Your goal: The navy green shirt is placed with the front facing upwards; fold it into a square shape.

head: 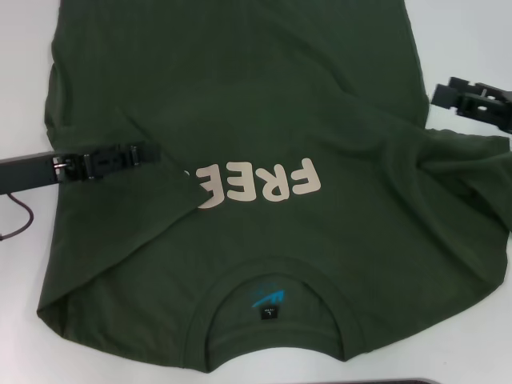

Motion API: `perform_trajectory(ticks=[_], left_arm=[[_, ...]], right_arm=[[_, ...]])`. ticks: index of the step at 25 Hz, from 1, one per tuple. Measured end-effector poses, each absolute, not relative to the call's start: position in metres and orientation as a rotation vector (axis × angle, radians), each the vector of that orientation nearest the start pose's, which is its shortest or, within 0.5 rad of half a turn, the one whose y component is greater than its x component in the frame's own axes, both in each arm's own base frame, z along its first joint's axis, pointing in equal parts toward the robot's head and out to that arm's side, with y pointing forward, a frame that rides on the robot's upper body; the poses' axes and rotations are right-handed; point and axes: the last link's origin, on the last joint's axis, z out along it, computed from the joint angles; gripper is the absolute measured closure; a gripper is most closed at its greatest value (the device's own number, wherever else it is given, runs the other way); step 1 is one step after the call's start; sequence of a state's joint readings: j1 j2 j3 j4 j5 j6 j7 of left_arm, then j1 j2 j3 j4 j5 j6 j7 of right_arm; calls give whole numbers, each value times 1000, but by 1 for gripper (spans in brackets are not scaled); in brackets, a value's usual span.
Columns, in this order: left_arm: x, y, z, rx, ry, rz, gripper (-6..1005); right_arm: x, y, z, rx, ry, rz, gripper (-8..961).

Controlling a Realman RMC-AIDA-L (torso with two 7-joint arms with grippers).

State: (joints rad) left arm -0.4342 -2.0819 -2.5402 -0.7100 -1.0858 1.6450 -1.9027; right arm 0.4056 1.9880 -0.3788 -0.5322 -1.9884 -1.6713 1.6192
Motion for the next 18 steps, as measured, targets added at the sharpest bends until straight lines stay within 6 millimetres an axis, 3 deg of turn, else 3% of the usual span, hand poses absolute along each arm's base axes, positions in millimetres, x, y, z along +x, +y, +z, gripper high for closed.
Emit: perform_trajectory(ticks=[7, 18], left_arm=[[-285, 301, 11, -2529, -1351, -851, 436], [-284, 301, 5, -2537, -1325, -849, 192]], right_arm=[[341, 281, 86, -2303, 1307, 920, 42], [379, 245, 125, -2130, 1614, 765, 43]])
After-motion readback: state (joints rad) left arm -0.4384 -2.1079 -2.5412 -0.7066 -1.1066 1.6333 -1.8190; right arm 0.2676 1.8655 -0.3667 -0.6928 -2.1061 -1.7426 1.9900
